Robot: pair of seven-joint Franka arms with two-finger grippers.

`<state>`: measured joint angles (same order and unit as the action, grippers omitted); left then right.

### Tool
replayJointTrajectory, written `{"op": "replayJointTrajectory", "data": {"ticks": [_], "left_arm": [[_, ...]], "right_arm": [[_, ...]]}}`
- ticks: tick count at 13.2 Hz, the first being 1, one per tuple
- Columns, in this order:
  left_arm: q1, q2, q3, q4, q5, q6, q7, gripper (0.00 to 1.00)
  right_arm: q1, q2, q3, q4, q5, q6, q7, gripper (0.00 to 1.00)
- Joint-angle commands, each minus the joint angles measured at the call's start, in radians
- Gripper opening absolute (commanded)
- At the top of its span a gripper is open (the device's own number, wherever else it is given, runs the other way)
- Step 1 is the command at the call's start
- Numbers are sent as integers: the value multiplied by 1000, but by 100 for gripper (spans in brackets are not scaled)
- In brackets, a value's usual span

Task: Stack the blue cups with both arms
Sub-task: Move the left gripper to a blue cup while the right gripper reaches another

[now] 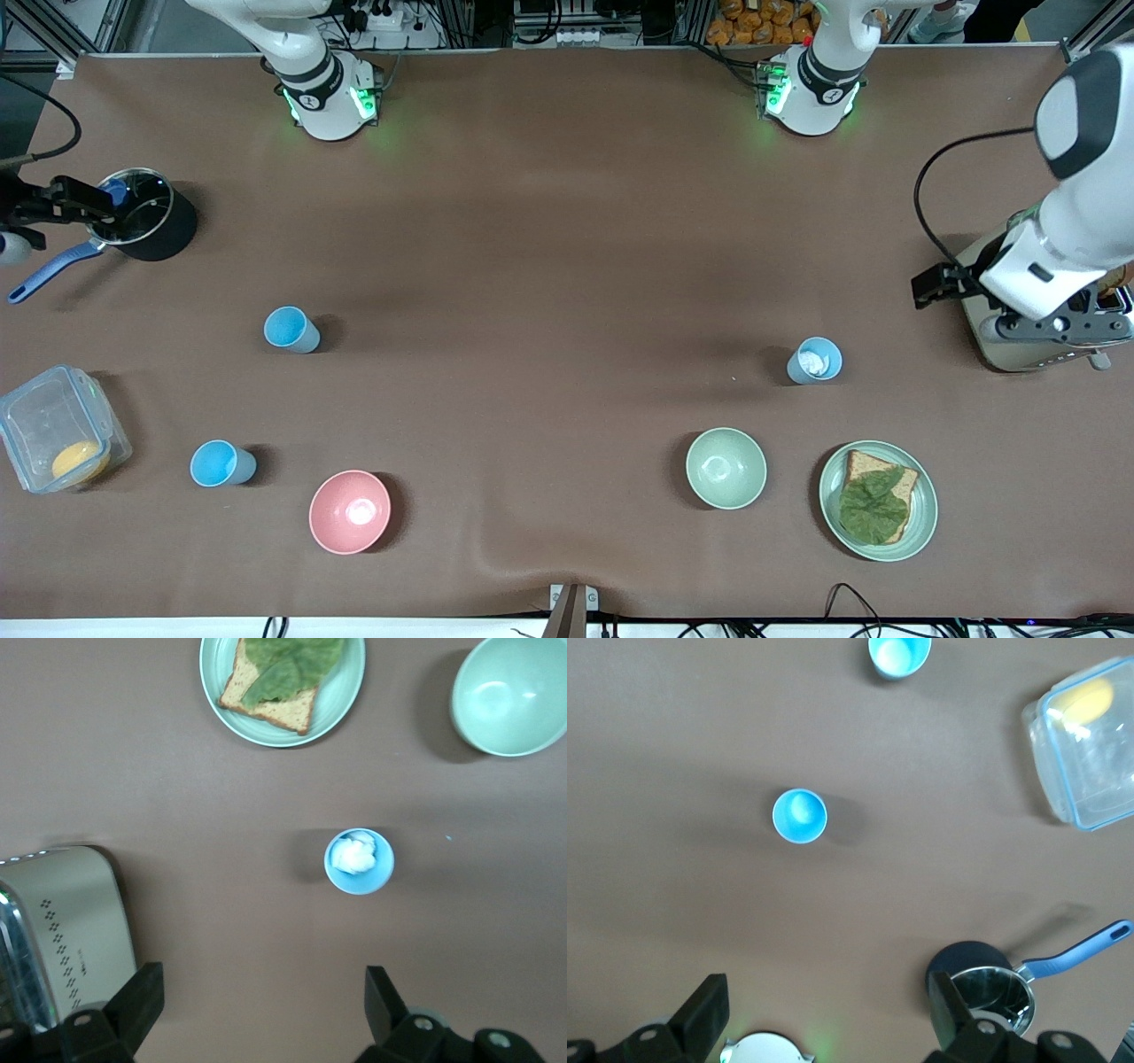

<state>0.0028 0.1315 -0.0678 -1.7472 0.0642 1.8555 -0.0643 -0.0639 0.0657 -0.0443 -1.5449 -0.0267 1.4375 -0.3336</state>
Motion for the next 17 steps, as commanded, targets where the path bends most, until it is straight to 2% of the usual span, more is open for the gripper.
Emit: {"op": "replayJointTrajectory", "data": {"ticks": [1,3,6,8,13,14,17], "left_arm": [[8,-13,-7,-153,9,184,17,100],[17,20,-7,-234,9,327,17,100],[13,105,-7,-239,9,401,9,100],[5,151,-7,-235,16,413,11,100],[6,221,-18,-244,6,465,11,100],[6,230,-26,-251,6,493,11,100],[5,270,-41,-253,-7,551,9,100]], "right_arm": [[-56,46,12,23,-13,-17,-41,100],[-80,87,12,20,-4,-8,-116,100],[-77,150,12,-32,2,99,-114,100],[-68,158,12,-168,2,287,-113,100],[10,181,15,-554,2,879,17,100],[36,180,14,-602,2,938,56,100],[59,215,14,-647,2,975,151,100]]}}
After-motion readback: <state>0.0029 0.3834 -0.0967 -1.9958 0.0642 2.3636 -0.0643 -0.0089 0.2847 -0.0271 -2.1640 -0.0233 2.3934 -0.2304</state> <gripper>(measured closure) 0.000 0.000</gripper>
